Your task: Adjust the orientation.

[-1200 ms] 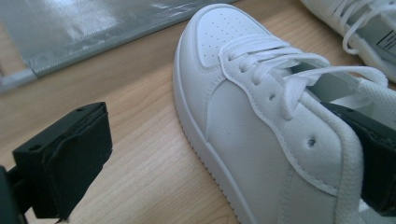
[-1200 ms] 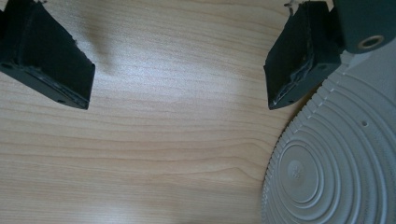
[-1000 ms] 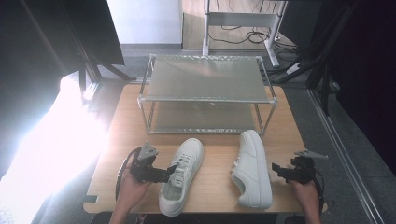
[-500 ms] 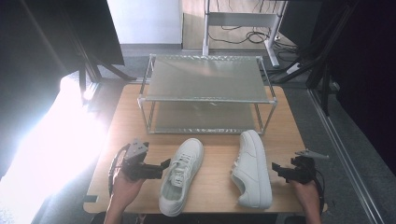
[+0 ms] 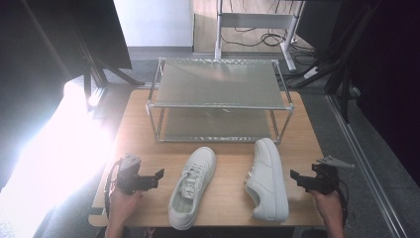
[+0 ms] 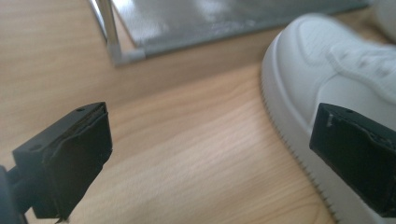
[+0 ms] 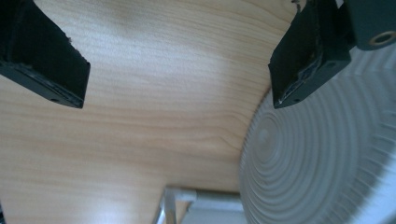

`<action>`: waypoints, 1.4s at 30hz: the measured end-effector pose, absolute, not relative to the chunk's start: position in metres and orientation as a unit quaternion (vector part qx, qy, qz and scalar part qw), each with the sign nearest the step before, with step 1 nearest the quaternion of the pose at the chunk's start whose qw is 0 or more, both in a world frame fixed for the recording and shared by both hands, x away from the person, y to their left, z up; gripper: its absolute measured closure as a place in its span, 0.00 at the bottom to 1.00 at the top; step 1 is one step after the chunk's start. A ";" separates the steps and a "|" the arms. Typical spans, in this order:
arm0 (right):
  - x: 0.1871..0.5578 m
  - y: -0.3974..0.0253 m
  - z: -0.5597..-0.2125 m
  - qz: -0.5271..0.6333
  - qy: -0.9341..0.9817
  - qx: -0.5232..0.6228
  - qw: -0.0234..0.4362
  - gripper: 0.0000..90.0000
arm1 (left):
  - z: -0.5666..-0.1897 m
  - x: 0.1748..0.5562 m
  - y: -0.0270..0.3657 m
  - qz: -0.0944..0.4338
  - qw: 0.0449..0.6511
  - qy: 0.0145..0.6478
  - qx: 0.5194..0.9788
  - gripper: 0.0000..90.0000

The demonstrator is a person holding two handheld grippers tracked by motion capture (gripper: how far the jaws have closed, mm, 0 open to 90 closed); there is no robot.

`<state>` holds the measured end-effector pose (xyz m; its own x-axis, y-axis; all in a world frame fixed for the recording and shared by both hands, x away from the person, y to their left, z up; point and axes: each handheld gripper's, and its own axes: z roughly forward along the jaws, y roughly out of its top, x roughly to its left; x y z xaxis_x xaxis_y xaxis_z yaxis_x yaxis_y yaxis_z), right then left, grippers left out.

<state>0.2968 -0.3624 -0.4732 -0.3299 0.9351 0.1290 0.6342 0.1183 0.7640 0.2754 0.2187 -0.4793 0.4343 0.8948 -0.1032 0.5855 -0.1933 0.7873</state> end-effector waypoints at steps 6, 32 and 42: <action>0.291 -0.359 -0.457 0.392 0.719 0.534 0.209 0.01 | -0.481 0.276 0.217 0.191 0.394 0.497 0.750 0.00; 0.289 -0.301 -0.448 0.416 0.745 0.477 0.210 0.00 | -0.487 0.279 0.222 0.181 0.383 0.517 0.744 0.00; 0.288 -0.317 -0.446 0.414 0.736 0.494 0.210 0.00 | -0.488 0.279 0.224 0.183 0.374 0.528 0.740 0.00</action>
<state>0.2877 -0.3167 -0.4460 -0.4243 0.9000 0.0999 0.5532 0.1703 0.8155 0.2794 0.2242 -0.4884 0.3753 0.9187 -0.1234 0.6443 -0.1629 0.7472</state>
